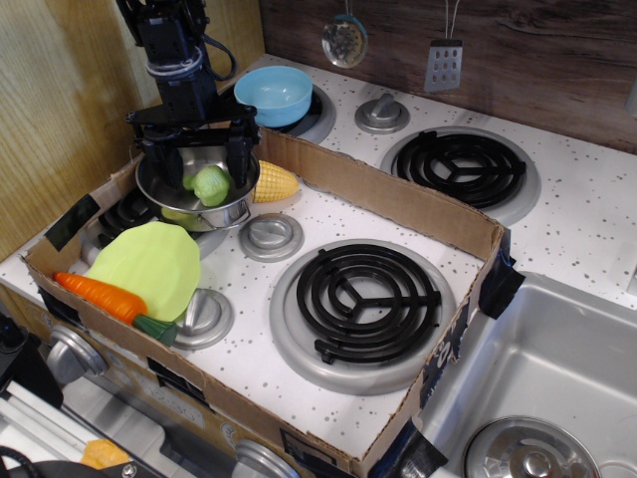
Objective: Take broccoli out of pan
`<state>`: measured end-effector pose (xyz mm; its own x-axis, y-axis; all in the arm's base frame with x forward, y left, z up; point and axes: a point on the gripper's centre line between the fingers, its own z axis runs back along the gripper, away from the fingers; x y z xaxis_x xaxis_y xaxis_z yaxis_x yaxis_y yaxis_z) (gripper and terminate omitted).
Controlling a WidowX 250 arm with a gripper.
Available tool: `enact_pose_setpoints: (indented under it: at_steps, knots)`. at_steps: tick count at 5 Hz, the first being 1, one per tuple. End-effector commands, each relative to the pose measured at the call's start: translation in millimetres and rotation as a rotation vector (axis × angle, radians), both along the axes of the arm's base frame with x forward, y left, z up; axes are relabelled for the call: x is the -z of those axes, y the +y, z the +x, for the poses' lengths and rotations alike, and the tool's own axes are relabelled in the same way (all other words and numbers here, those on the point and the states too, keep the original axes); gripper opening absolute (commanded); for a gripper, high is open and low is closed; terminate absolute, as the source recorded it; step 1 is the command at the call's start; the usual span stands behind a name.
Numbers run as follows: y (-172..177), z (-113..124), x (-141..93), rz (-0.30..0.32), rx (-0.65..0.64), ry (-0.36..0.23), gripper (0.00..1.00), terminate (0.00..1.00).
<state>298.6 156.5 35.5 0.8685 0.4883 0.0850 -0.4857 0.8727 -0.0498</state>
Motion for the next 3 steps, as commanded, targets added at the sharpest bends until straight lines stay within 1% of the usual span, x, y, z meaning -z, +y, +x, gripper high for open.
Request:
enact_pose_setpoints:
  at_steps: [1, 2, 3]
  knots:
    - [9.1, 2.4, -6.4, 0.007, 0.003, -0.038, 1.00, 0.00]
    - [8.7, -0.7, -3.5, 0.009, -0.013, -0.047, 0.00, 0.00]
    - [9.8, -1.8, -2.2, -0.005, -0.011, -0.038, 0.00, 0.00]
